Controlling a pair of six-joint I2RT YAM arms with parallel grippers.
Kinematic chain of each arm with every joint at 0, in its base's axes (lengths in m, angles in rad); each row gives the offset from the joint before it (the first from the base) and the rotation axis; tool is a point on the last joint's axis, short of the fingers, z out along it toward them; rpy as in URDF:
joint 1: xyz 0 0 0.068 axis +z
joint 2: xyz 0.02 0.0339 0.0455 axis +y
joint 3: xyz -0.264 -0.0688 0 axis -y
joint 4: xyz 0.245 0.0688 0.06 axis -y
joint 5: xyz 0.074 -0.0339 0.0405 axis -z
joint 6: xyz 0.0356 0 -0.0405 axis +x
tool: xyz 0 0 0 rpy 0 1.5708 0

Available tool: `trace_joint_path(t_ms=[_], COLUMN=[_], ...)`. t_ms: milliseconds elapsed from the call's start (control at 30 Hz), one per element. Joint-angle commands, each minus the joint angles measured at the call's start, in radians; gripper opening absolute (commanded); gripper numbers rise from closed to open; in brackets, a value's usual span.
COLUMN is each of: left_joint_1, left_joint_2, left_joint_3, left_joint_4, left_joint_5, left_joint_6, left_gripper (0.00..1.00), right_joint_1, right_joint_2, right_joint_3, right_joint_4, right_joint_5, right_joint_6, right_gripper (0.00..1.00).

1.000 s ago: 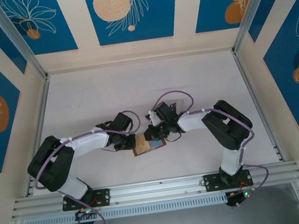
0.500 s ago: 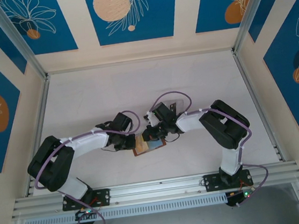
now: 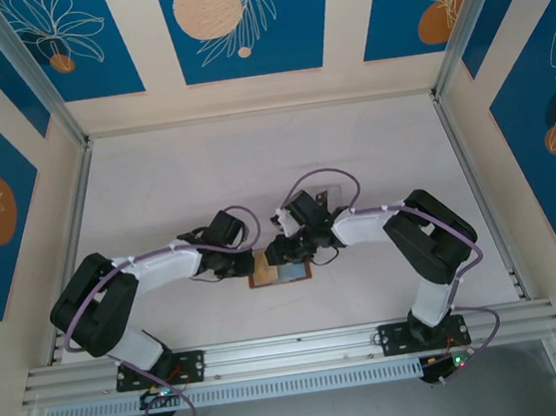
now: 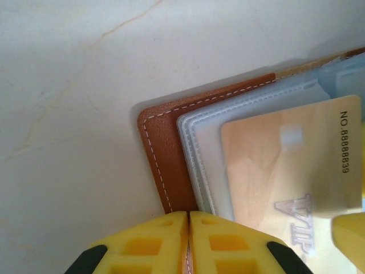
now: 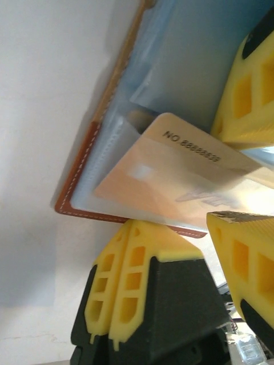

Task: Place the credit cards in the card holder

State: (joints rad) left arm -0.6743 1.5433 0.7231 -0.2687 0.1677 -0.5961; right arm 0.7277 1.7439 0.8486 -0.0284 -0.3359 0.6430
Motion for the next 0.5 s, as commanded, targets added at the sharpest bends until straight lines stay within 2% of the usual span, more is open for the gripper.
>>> trace_joint_path(t_ms=[0,167,233,400,467], left_joint_1=[0.003,0.003,0.004,0.004,0.004], left_joint_2=[0.058,0.059,0.063,0.066,0.066], left_joint_3=[-0.061,-0.065,-0.064,-0.066,-0.068], left_joint_4=[-0.007,0.000,0.002,0.005,0.008], left_joint_5=[-0.040,-0.038,-0.034,-0.034,-0.033], left_joint_6=[-0.010,-0.008,-0.006,-0.006,-0.007], left_gripper=[0.11,0.12,0.12,0.12,0.12], right_joint_1=[-0.010,-0.017,-0.019,-0.005,0.000], right_joint_2=[-0.044,-0.070,-0.078,-0.070,-0.061], right_joint_3=[-0.008,0.021,0.025,0.069,0.086], right_joint_4=[-0.130,-0.189,-0.202,-0.227,-0.233], right_joint_5=[0.008,0.041,0.062,0.119,0.123], right_joint_6=[-0.035,-0.048,-0.046,-0.045,-0.048], right_gripper=[0.35,0.35,0.31,0.00,0.00])
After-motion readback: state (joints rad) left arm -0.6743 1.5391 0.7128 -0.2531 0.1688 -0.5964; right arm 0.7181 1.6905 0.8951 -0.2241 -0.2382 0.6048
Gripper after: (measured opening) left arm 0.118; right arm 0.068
